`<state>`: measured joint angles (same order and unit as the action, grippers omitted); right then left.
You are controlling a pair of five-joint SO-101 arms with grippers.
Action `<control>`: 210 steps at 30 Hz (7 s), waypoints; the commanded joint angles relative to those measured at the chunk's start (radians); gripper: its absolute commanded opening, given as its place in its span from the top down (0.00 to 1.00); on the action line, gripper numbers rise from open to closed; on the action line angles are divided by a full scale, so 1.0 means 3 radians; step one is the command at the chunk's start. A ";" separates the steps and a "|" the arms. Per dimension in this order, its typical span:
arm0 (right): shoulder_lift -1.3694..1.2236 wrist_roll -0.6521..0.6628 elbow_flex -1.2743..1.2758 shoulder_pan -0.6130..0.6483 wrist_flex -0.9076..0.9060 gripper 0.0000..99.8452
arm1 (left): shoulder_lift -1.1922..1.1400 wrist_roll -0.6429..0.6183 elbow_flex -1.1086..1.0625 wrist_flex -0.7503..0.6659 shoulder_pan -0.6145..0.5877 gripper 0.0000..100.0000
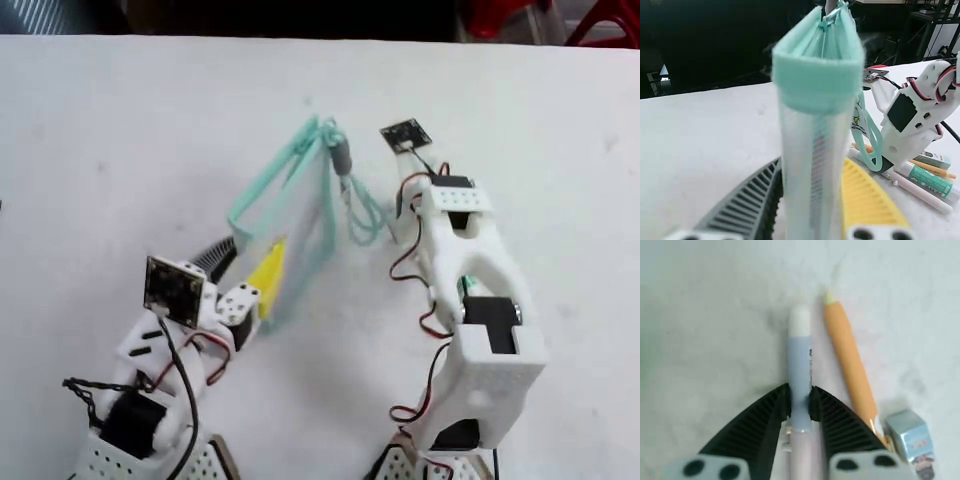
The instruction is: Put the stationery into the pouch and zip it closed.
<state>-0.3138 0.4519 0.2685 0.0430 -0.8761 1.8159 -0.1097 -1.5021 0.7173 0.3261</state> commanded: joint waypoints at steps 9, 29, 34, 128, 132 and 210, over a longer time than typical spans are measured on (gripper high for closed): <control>-0.0003 -0.0041 -0.0082 0.0013 -0.0018 0.98 | 0.0023 -0.0036 0.0056 0.0041 0.0008 0.83; 0.0008 -0.0046 -0.0072 -0.0054 -0.0105 0.98 | 0.0023 -0.0036 0.0056 0.0041 0.0008 0.83; 0.0192 -0.0046 0.0118 -0.0141 0.0008 0.98 | 0.0023 -0.0036 0.0056 0.0041 0.0008 0.83; 0.4549 -0.0537 0.0757 0.1849 0.1215 0.98 | 0.0023 0.0256 -0.0051 0.0153 0.0494 0.83; 0.4038 -0.0542 0.0343 0.2018 0.0918 0.98 | 0.0023 0.0256 -0.0051 0.0153 0.0483 0.83; 0.4120 -0.0020 0.0491 0.1496 -0.0586 0.98 | 0.0023 0.0266 -0.0041 0.0153 0.0478 0.83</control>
<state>0.9306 0.3982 0.4281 0.5079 -1.0879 1.8328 -0.0391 -1.5175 0.7572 0.4580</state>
